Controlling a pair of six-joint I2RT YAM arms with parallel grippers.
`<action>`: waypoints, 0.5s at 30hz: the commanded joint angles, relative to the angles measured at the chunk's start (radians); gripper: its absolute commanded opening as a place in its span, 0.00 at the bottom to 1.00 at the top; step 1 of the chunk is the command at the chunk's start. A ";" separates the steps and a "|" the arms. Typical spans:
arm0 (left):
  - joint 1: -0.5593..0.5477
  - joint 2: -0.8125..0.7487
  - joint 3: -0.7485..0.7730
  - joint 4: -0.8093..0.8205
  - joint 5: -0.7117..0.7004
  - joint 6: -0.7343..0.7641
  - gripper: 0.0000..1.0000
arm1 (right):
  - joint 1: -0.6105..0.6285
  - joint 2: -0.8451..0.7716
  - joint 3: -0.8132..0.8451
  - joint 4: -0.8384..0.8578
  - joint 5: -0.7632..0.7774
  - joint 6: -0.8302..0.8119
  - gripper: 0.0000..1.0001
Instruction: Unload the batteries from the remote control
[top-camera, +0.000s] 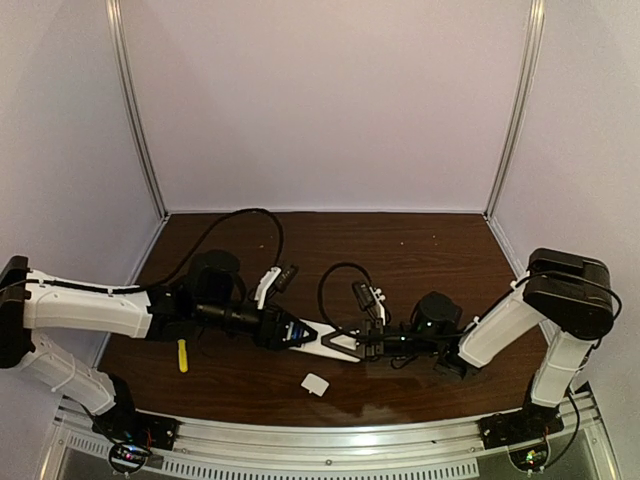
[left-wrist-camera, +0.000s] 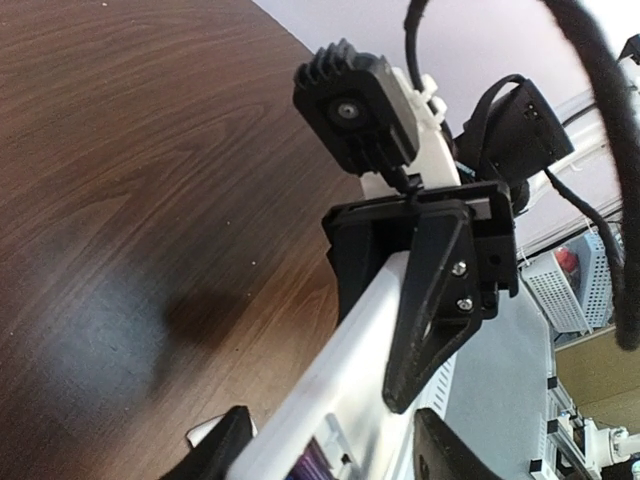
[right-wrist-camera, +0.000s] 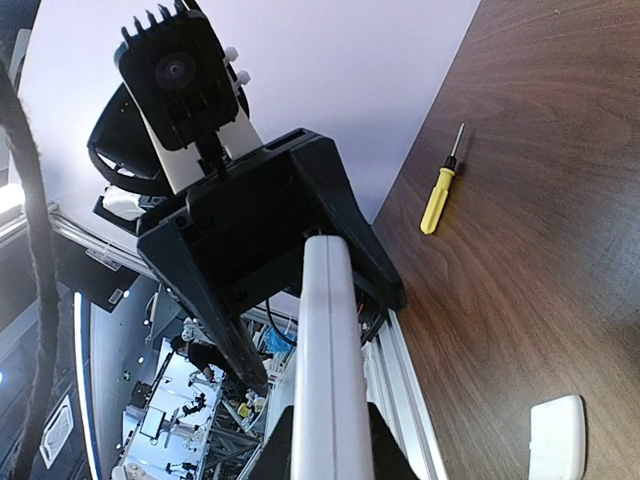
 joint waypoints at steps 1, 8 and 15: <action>-0.005 0.031 0.007 0.083 0.060 -0.015 0.52 | 0.000 -0.053 -0.020 0.376 0.013 -0.039 0.00; -0.005 0.035 0.015 0.104 0.091 -0.016 0.29 | 0.003 -0.076 -0.032 0.356 0.021 -0.064 0.00; -0.005 0.028 0.020 0.117 0.102 -0.014 0.07 | 0.005 -0.070 -0.030 0.324 0.023 -0.071 0.04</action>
